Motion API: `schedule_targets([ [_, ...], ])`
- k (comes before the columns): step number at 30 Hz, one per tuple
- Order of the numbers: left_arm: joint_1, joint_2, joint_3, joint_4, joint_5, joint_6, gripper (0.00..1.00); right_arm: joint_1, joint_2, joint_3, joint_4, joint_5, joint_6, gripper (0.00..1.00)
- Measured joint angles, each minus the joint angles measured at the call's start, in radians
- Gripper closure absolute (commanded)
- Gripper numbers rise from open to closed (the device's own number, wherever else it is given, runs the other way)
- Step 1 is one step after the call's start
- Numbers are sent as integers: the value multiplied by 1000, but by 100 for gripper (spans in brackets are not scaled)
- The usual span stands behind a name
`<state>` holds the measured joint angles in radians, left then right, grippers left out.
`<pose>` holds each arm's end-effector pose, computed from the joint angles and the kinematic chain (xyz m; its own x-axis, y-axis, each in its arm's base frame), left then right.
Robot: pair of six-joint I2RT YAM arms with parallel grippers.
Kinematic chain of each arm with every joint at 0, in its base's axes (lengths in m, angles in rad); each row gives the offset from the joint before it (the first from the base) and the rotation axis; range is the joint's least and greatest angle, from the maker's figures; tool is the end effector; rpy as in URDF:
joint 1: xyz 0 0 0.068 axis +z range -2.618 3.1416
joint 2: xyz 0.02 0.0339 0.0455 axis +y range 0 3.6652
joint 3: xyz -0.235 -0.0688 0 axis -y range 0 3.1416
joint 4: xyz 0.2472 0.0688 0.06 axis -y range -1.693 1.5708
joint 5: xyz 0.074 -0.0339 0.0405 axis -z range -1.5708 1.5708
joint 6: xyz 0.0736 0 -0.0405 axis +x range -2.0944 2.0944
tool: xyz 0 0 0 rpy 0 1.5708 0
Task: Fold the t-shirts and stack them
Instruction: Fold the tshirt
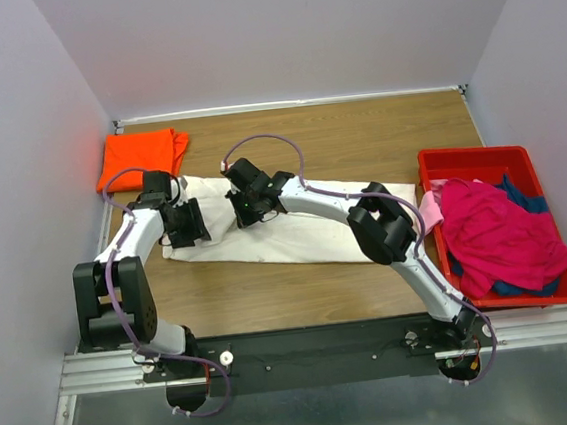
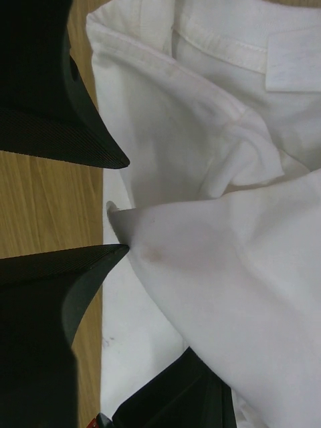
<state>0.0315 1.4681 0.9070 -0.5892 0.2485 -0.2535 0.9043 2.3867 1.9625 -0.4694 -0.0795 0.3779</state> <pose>0.2969 -0.0088 0.1338 -0.9008 -0.2716 -0.3389 -0.1612 0.9337 -0.3197 0.3252 0.4229 0.1126 -0.7483 -0.3564 -0.5596 -0.5790 0.7625 0.2887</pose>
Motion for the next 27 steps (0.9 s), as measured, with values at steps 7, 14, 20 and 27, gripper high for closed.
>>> schedule_targets([
  [7, 0, 23, -7, 35, 29, -14, 48, 0, 0, 0, 0, 0, -6, 99],
  [14, 0, 24, -15, 71, 71, -18, 87, 0, 0, 0, 0, 0, -6, 100],
  [20, 0, 54, -17, 73, 87, -12, 100, 0, -5, 0, -3, -4, -14, 100],
  [27, 2, 55, 38, 30, 41, -10, 100, 0, -84, -45, -49, -31, -48, 100],
])
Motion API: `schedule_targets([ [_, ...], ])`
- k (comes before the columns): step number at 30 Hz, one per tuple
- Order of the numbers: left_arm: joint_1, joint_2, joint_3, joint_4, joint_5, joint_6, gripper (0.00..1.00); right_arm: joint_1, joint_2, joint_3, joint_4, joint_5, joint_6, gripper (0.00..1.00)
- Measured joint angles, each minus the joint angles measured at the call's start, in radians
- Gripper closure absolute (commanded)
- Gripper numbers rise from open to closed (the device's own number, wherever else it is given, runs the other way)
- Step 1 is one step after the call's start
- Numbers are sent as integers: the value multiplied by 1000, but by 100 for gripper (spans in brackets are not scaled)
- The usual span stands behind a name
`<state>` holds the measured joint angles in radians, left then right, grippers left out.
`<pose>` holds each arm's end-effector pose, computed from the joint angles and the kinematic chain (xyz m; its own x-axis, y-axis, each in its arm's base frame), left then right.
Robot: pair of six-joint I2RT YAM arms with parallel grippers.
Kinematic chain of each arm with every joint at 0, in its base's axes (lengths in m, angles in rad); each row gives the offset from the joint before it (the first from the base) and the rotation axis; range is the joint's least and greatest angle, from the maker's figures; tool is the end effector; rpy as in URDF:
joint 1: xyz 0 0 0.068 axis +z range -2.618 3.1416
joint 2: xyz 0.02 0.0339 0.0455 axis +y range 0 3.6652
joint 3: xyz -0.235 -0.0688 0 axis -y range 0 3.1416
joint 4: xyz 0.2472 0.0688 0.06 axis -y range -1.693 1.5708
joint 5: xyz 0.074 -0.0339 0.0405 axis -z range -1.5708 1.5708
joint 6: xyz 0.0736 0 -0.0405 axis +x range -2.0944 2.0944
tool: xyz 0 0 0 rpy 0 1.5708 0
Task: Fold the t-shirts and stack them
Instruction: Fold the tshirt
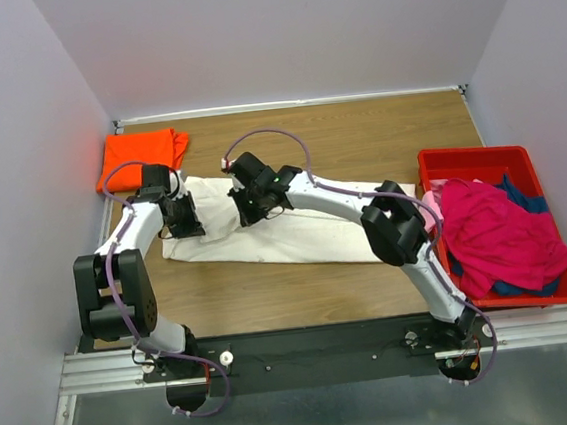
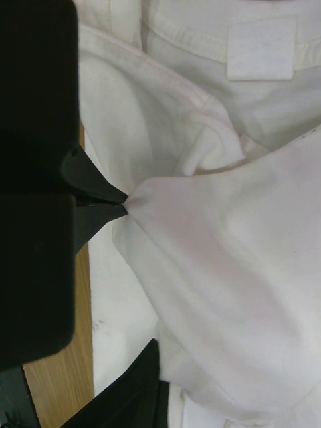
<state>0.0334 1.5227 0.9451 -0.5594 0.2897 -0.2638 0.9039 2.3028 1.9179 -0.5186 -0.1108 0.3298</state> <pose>0.3098 -0.0107 0.1324 -0.8984 -0.2800 -0.3382 -0.1515 0.9206 -0.3598 0.3151 0.4134 0.1355 -0.7263 -0.4023 -0.5574 -0.6215 0.7306 0.2826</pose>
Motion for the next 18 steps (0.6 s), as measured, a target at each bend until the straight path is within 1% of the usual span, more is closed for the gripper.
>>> schedule_targets([
  [8, 6, 4, 66, -44, -21, 5, 100, -5, -82, -24, -64, -29, -41, 100],
  [18, 6, 54, 113, -135, -29, 33, 100, -5, -87, -76, -169, -70, -89, 99],
])
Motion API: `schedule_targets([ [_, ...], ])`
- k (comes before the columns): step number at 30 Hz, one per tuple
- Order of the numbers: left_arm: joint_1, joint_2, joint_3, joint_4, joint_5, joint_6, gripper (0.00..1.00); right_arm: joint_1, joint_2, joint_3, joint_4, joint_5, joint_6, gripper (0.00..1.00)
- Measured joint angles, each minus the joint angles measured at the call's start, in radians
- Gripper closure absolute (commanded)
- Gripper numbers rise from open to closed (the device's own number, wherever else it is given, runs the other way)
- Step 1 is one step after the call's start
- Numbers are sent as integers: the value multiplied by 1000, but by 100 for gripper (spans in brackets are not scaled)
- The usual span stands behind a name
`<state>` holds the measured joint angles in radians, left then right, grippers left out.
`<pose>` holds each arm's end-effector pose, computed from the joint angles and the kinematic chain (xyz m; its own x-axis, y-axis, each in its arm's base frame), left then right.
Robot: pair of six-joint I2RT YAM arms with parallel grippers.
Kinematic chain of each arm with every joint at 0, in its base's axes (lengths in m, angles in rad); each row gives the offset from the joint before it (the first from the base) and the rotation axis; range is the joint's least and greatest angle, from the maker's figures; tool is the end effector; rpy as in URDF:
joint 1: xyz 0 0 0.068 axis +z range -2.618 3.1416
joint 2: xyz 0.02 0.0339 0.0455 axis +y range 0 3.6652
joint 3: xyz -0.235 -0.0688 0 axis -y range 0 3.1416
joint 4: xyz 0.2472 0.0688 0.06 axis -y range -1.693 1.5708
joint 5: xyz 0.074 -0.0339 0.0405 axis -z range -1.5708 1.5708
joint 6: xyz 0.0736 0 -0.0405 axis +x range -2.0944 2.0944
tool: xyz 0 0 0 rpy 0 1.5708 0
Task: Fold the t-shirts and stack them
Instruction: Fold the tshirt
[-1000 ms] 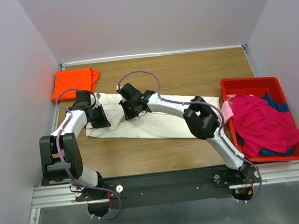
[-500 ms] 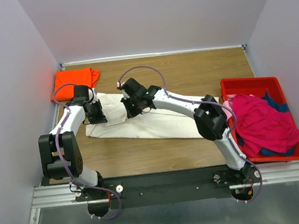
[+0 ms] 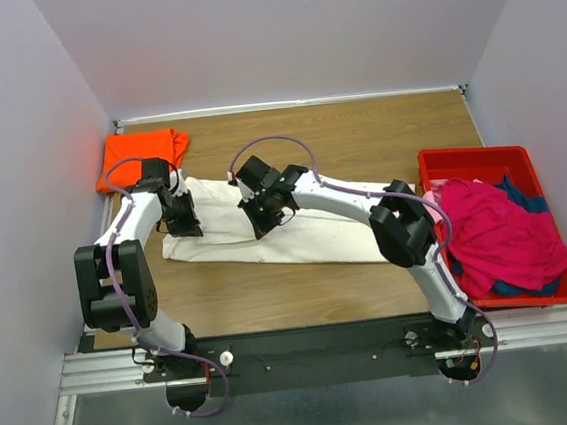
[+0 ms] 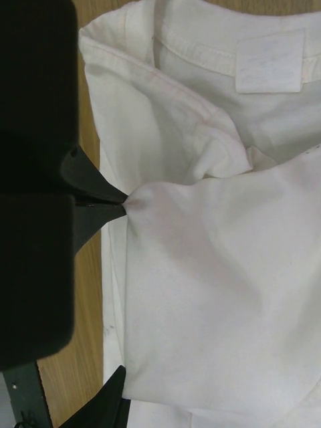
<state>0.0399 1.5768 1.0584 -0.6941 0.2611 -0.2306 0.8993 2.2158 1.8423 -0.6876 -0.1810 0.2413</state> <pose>0.3173 -0.0063 0.1422 -0.9228 -0.2578 -0.2861 -0.1633 0.9348 -0.3155 0.2912 0.3878 0.1392 -0.7244 -0.5338 -0.4362 -0.6711 0.6908 0.2692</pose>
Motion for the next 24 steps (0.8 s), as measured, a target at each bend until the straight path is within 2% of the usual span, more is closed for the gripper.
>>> schedule_targets([
  [3, 0, 13, 8, -28, -1, 6, 100, 0, 0, 0, -12, -8, -8, 98],
  [7, -1, 26, 33, -61, -11, 11, 91, 0, 0, 1, -21, -26, -10, 88],
  [8, -1, 28, 41, -73, -16, 11, 78, 0, 0, 2, -23, -30, -11, 77],
  [10, -1, 28, 55, -95, -27, 13, 59, 0, 0, 6, -29, -37, -14, 63],
  [13, 0, 26, 77, -117, -68, 10, 48, 0, 0, 10, -58, -37, -22, 50],
  [16, 0, 5, 71, -120, -90, 2, 47, -6, 0, 10, -76, -26, -21, 44],
  [20, 0, -42, 57, -115, -92, -27, 46, -27, -12, 10, -90, -8, -1, 42],
  [24, -16, -50, 97, -96, -91, -68, 46, -111, -62, 10, -95, 3, 23, 42],
])
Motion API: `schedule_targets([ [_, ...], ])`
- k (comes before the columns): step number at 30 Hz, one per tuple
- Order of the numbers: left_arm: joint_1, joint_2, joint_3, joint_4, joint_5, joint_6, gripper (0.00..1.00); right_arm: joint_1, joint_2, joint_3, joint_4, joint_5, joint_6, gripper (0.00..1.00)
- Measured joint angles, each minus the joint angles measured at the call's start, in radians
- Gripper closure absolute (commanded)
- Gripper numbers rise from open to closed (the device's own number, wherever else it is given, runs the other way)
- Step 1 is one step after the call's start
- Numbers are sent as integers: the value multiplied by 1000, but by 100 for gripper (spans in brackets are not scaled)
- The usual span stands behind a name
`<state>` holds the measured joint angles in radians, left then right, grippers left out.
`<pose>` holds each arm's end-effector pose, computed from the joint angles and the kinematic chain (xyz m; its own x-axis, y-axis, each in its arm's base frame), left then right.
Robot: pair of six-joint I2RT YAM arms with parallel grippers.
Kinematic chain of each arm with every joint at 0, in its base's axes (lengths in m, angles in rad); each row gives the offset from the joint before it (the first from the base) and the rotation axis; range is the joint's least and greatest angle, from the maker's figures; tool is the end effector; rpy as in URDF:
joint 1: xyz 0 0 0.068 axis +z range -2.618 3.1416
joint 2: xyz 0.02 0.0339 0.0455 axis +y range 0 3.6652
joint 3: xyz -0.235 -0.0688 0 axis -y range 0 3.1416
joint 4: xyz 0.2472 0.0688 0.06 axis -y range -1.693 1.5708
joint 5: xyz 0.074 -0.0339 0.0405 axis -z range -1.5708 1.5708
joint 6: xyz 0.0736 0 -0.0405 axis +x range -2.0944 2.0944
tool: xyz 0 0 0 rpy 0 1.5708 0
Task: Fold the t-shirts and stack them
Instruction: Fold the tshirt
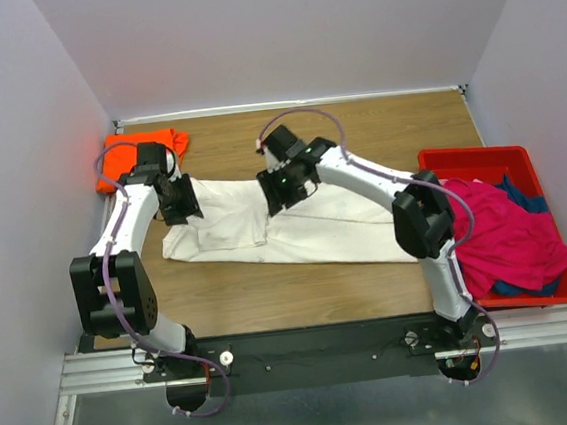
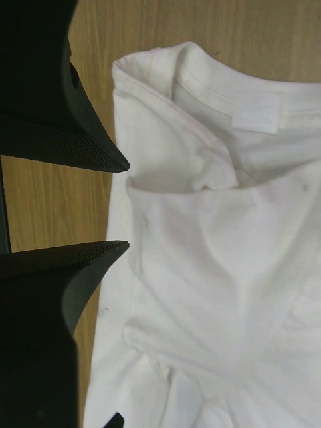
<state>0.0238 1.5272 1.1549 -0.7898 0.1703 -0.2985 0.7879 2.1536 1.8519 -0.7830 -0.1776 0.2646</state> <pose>0.3203 -0.0049 0.1798 -0.8897 -0.3111 -0.3341 -0.2278 0.9368 -0.2655 0.3234 0.3435 0.1641 -0.7996 -0.4387 -0.4101 -0.5665 0.7775 0.2729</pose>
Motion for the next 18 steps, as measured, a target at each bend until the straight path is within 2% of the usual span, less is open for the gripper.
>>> schedule_targets([
  [4, -66, 54, 110, 41, 5, -32, 46, -135, -48, -6, 3, 16, 1, 42],
  [10, -197, 256, 234, 143, 63, -50, 47, -297, -68, -68, 18, 53, -28, 41],
  [18, -216, 451, 282, 158, 137, -49, 46, -392, -71, -304, 87, 58, -55, 42],
])
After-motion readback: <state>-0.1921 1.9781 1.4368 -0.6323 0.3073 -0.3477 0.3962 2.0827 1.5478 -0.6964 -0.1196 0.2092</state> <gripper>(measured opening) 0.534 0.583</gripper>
